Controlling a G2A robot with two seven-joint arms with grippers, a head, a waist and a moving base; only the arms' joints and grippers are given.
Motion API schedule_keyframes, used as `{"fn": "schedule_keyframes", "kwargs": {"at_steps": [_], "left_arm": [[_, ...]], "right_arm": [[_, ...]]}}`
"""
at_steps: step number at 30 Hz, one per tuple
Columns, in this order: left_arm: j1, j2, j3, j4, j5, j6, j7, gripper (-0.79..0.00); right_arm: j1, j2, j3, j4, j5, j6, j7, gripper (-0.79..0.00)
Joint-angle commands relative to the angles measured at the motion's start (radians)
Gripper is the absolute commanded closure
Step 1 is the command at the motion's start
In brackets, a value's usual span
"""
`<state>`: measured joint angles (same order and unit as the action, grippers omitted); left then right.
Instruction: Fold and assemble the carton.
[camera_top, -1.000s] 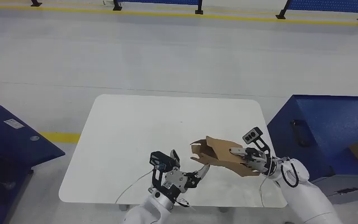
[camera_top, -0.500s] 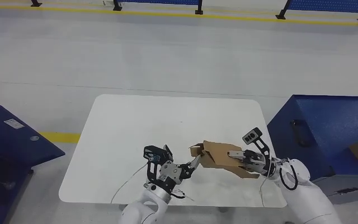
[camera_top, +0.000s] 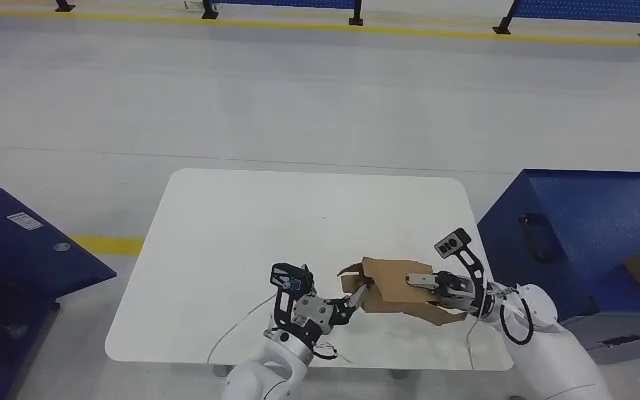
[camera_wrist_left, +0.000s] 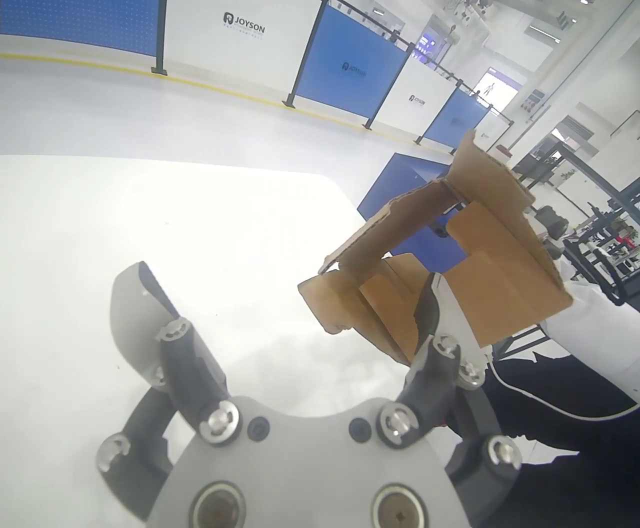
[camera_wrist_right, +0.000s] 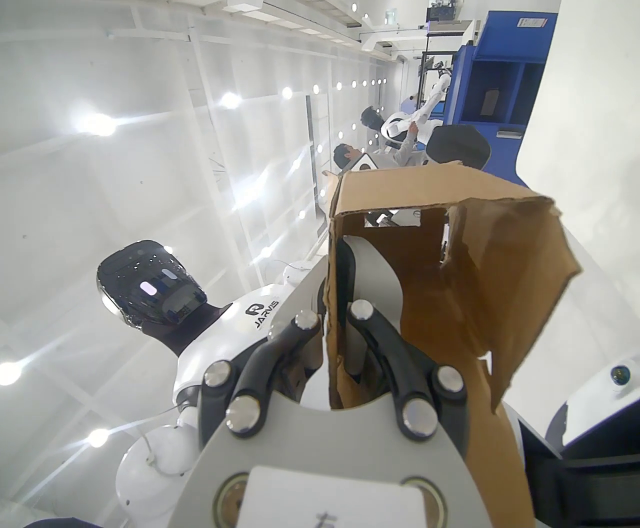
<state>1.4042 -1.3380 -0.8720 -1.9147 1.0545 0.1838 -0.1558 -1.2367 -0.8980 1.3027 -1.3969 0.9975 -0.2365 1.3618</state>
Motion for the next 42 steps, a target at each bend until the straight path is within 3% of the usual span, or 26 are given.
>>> {"fn": "schedule_keyframes", "kwargs": {"at_steps": [1, 13, 21, 27, 35, 42], "left_arm": [[0.0, -0.001, 0.006, 0.001, 0.003, -0.006, -0.009, -0.785], [0.003, -0.012, 0.025, 0.004, 0.035, -0.013, 0.001, -0.785], [0.065, -0.004, -0.053, -0.094, -0.008, -0.042, 0.087, -0.785], [0.17, 0.01, -0.157, -0.206, -0.047, -0.112, 0.244, -0.785], [0.197, 0.013, -0.181, -0.183, -0.07, -0.156, 0.268, -0.785], [0.197, 0.013, -0.181, -0.183, -0.07, -0.156, 0.268, -0.785]], "right_arm": [[-0.004, -0.001, 0.003, -0.001, -0.004, -0.004, 0.003, 0.0], [-0.014, -0.011, -0.001, -0.01, -0.036, 0.009, 0.008, 0.0], [0.046, -0.036, -0.042, 0.135, 0.201, 0.237, 0.075, 0.0], [0.15, -0.088, -0.175, 0.352, 0.422, 0.564, 0.131, 0.0], [0.199, -0.127, -0.356, 0.366, 0.645, 0.659, 0.036, 0.0], [0.199, -0.127, -0.356, 0.366, 0.645, 0.659, 0.036, 0.0]]}}
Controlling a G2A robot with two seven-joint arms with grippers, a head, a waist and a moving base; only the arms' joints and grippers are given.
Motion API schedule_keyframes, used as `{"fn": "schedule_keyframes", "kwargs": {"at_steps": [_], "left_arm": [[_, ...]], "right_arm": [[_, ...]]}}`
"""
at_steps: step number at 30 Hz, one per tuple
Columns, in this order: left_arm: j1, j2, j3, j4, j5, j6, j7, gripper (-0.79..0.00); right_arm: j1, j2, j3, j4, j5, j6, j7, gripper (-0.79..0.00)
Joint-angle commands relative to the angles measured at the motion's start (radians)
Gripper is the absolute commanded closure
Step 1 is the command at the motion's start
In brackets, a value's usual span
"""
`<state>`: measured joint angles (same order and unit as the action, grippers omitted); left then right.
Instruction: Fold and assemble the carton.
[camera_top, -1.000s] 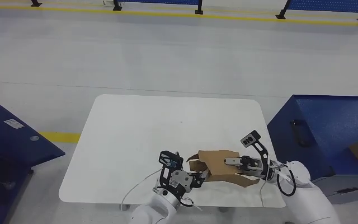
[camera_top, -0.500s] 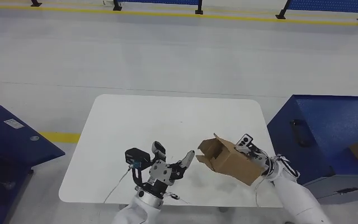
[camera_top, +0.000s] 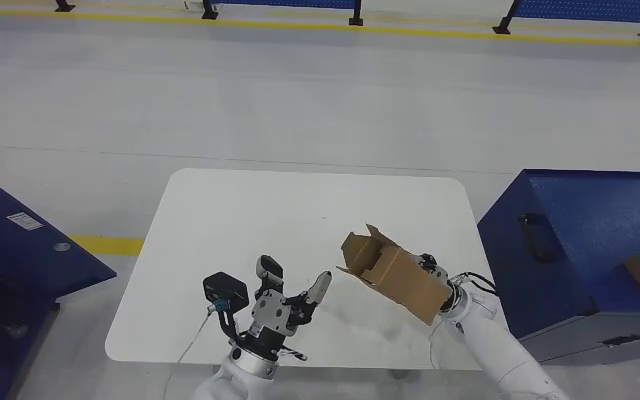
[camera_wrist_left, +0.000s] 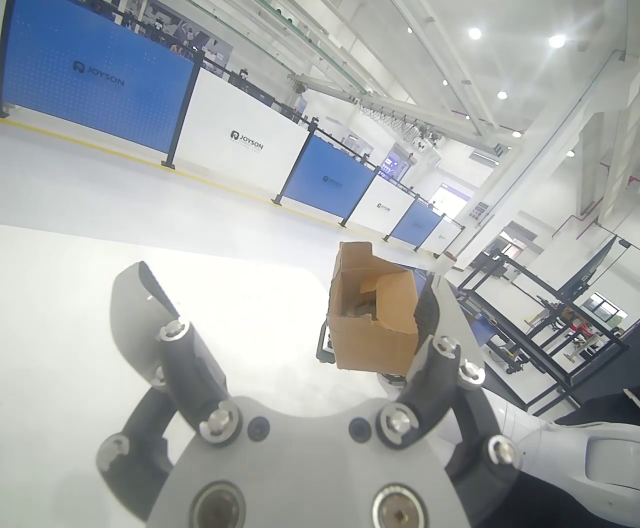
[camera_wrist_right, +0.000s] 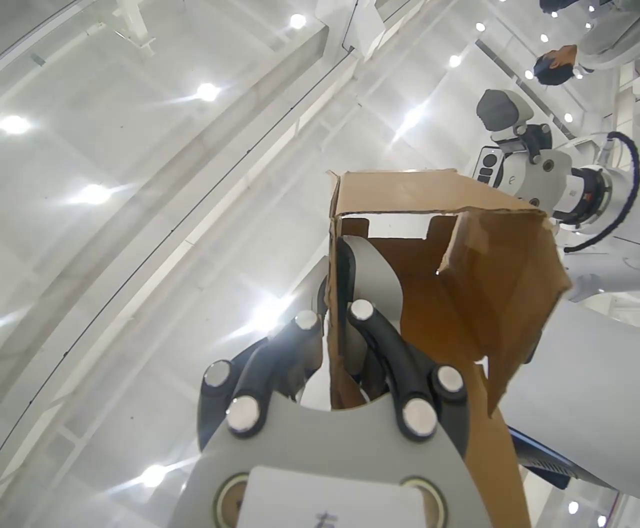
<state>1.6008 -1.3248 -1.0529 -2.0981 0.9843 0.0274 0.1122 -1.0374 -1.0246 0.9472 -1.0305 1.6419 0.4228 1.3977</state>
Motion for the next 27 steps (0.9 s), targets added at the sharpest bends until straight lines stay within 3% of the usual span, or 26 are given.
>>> {"fn": "schedule_keyframes", "kwargs": {"at_steps": [1, 16, 27], "left_arm": [[0.0, 0.0, 0.0, 0.0, 0.0, 0.0, 0.0, -0.785], [0.001, 0.0, -0.001, 0.002, 0.002, 0.0, -0.003, -0.785], [0.027, 0.018, -0.044, 0.027, 0.216, 0.031, -0.171, -0.785]], "right_arm": [[0.0, 0.0, 0.0, 0.0, 0.0, 0.0, 0.0, 0.0], [0.0, 0.0, 0.0, 0.0, 0.0, 0.0, 0.0, 0.0], [-0.015, 0.002, 0.046, -0.044, -0.02, 0.002, -0.002, 0.0]]}}
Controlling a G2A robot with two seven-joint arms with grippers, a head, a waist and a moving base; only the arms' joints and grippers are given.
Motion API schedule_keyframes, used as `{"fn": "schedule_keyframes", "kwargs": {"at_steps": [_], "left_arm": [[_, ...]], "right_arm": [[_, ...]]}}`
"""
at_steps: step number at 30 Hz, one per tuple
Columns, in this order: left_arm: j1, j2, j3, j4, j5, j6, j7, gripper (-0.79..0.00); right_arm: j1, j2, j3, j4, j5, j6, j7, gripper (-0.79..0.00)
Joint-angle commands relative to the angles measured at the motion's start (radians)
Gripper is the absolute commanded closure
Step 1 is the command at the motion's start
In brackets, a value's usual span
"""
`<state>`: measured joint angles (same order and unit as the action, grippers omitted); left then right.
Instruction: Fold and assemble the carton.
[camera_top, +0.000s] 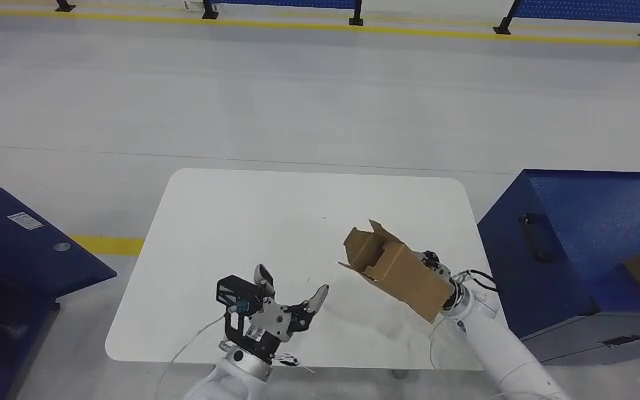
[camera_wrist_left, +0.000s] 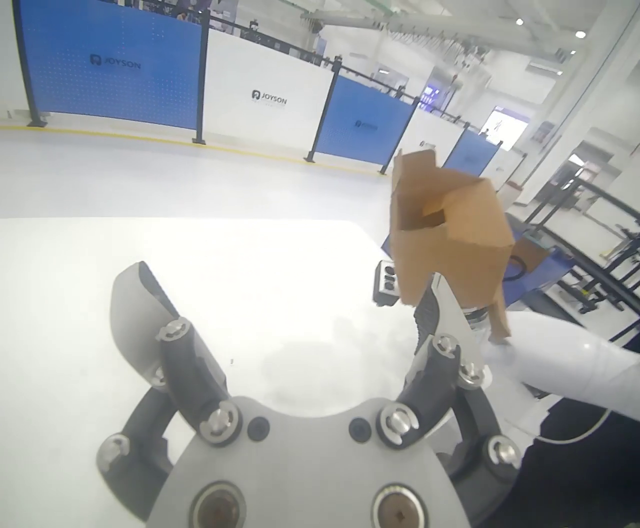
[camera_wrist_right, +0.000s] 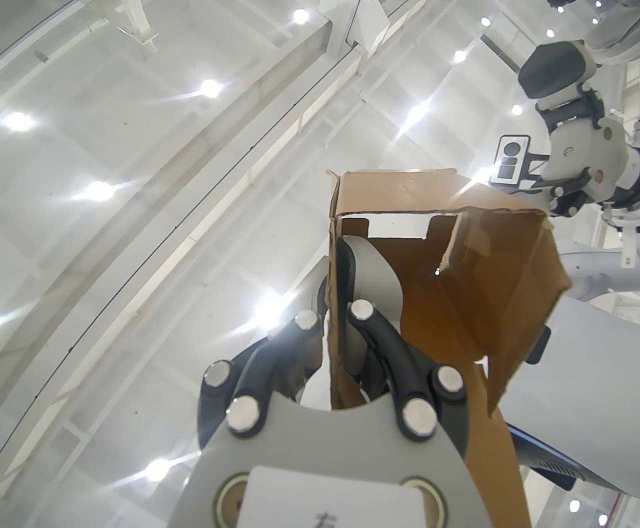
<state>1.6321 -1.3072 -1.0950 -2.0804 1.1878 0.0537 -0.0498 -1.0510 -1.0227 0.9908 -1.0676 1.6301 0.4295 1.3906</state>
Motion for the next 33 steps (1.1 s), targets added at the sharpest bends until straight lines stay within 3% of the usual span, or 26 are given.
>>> {"fn": "schedule_keyframes", "kwargs": {"at_steps": [1, 18, 33], "left_arm": [[-0.015, 0.001, -0.001, 0.021, 0.047, 0.01, -0.022, -0.785], [-0.113, -0.027, 0.121, 0.045, 0.127, 0.059, 0.0, -0.785], [-0.205, -0.043, 0.17, 0.092, 0.202, 0.066, -0.21, -0.785]], "right_arm": [[-0.002, 0.002, 0.004, -0.013, -0.023, -0.009, 0.009, 0.0], [0.005, 0.006, -0.007, -0.024, -0.13, -0.042, 0.042, 0.0], [0.044, 0.017, -0.041, 0.009, -0.16, -0.093, 0.093, 0.0]]}}
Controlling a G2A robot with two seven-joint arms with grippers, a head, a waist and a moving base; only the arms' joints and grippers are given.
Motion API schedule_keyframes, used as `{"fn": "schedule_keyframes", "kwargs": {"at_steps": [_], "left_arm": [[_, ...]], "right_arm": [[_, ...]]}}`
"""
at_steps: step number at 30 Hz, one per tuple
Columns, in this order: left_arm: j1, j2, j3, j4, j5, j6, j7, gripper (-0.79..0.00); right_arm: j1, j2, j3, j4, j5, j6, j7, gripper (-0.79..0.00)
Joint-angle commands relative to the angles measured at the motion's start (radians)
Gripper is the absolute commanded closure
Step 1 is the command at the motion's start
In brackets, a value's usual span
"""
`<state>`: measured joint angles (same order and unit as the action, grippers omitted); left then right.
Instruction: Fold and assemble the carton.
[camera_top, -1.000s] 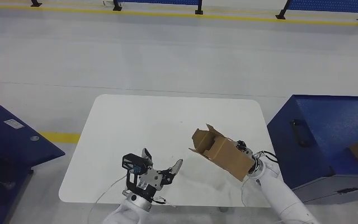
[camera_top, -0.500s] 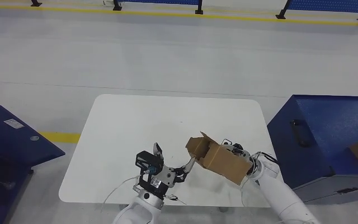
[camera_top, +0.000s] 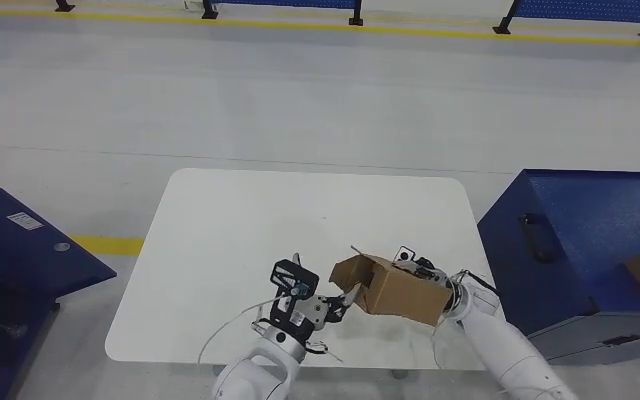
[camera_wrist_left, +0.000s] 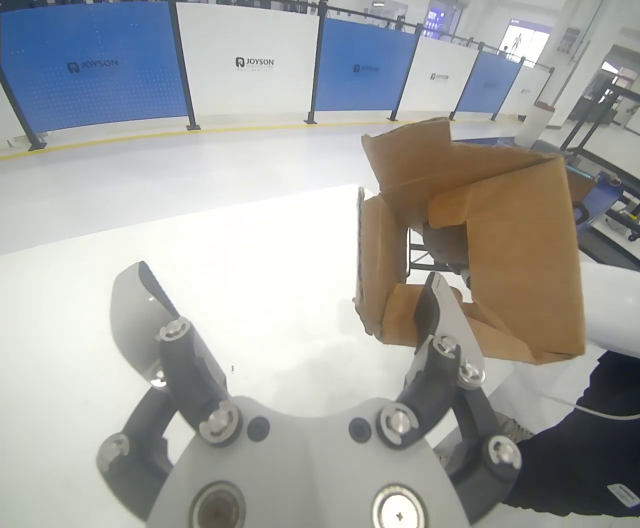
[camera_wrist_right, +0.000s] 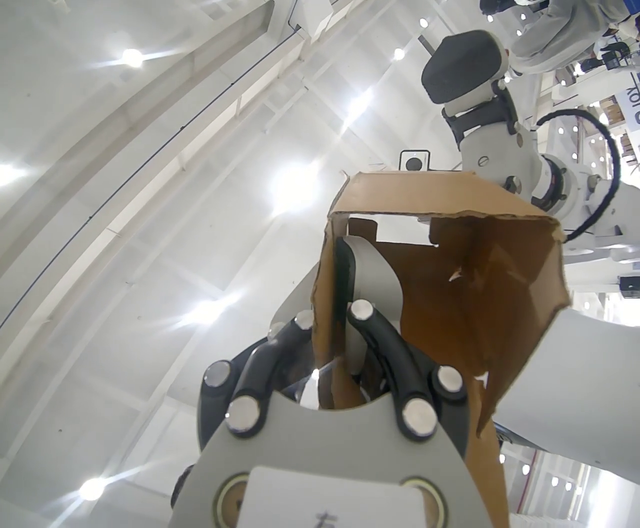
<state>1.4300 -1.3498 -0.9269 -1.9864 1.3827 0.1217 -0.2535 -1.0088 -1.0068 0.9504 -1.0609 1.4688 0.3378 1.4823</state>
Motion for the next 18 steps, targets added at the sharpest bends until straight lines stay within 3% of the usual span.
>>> {"fn": "schedule_keyframes", "kwargs": {"at_steps": [1, 5, 16, 18], "left_arm": [[-0.004, -0.002, 0.002, -0.005, 0.008, 0.003, -0.006, -0.785], [-0.004, -0.005, -0.009, -0.028, -0.004, 0.025, 0.025, -0.785], [0.016, -0.018, -0.023, -0.073, -0.077, 0.063, 0.179, -0.785], [0.006, -0.022, -0.007, -0.067, -0.059, 0.075, 0.176, -0.785]], "right_arm": [[0.006, 0.002, 0.0, 0.005, 0.003, -0.007, 0.007, 0.0], [0.025, 0.005, 0.022, 0.04, -0.039, -0.082, 0.046, 0.0], [0.018, -0.009, 0.11, 0.045, -0.23, -0.676, 0.0, 0.0], [0.004, -0.009, 0.128, 0.012, -0.273, -0.716, -0.04, 0.0]]}}
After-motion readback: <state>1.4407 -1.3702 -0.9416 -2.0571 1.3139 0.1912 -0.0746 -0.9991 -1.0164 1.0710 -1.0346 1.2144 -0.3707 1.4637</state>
